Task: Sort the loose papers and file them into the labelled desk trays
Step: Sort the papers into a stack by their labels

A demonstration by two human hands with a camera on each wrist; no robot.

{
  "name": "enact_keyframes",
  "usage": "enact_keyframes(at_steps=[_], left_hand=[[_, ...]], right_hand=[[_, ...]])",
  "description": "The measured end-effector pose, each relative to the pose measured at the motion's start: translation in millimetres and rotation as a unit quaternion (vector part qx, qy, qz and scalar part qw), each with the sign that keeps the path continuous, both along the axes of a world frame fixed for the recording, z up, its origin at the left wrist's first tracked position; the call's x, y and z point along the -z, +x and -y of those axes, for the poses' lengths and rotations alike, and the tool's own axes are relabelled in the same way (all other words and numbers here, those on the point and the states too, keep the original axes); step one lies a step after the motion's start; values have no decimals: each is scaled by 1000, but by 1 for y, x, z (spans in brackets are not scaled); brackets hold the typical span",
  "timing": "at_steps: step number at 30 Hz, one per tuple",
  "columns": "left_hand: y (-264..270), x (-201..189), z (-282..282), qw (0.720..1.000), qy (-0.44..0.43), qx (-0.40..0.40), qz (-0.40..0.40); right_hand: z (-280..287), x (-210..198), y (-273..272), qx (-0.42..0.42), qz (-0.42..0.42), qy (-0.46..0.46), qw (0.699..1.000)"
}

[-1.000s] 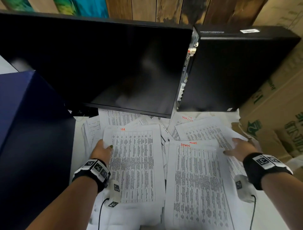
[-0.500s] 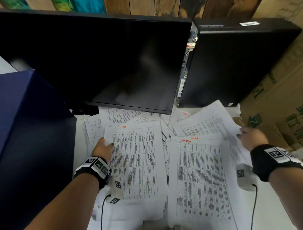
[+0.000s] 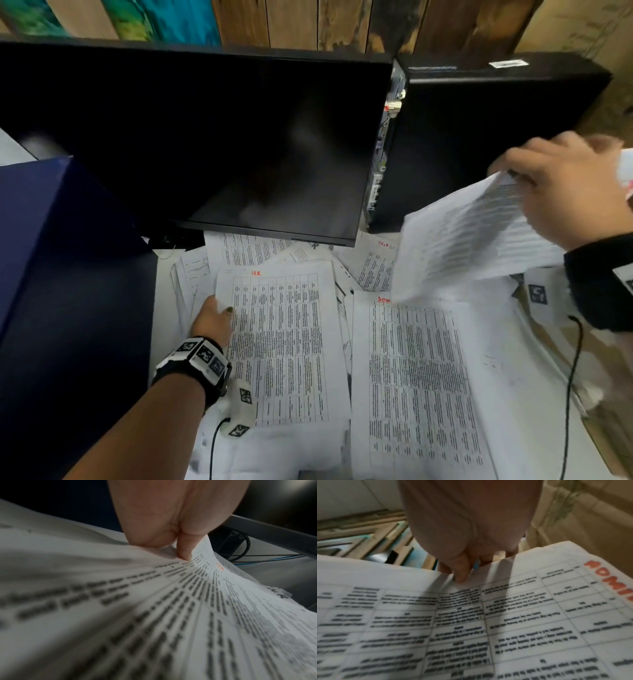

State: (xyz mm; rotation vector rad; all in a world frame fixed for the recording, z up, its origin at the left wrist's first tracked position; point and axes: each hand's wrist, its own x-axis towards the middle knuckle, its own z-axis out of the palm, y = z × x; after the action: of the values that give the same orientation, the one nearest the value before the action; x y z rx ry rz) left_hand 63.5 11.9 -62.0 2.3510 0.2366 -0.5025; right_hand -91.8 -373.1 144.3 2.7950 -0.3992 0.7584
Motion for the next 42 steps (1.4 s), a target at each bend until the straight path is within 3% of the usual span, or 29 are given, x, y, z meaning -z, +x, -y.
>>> enact_keyframes(at_steps=[2,5,10,13,16,19,22,25,28,30,35,39,42], left_hand=[[-1,-2,1,1000,-5,-3,1],[-3,-4,2,1000,-11,-6,0],[-3,-4,2,1000,-16,-11,0],[-3,-4,3,1000,-17,-14,4],[-3,-3,2,1000,-15,-15,5],[0,3,-1,1000,-7,-9,3],[3,10,-4,1000,-3,-7,2],[4,12,-5,1000,-4,-7,0],[6,13,-6,1000,-1,-4,-2],[7,14,-6,1000,-1,-3,-2],[6,15,-6,1000,-9,-11,-5],[6,14,-5,1000,-18,-16,-2],[6,12,-4,1000,-22,-18,-2]], right_hand=[[-19,4,7,-50,-49,-29,997],[-47,41,19,-134,-155,-43,978],[-106,103,21,-253,-379,30,890],[-135,129,13,-296,-436,54,848],[-146,149,10,-309,-460,93,827],[-134,157,15,-247,-406,194,858],[-95,165,24,-84,-299,317,896],[-57,170,24,59,-313,387,865],[-42,175,20,66,-394,379,834],[-38,178,20,82,-415,347,837],[-9,181,19,192,-300,403,843],[15,188,21,324,-206,472,793],[28,204,22,386,-182,532,732]])
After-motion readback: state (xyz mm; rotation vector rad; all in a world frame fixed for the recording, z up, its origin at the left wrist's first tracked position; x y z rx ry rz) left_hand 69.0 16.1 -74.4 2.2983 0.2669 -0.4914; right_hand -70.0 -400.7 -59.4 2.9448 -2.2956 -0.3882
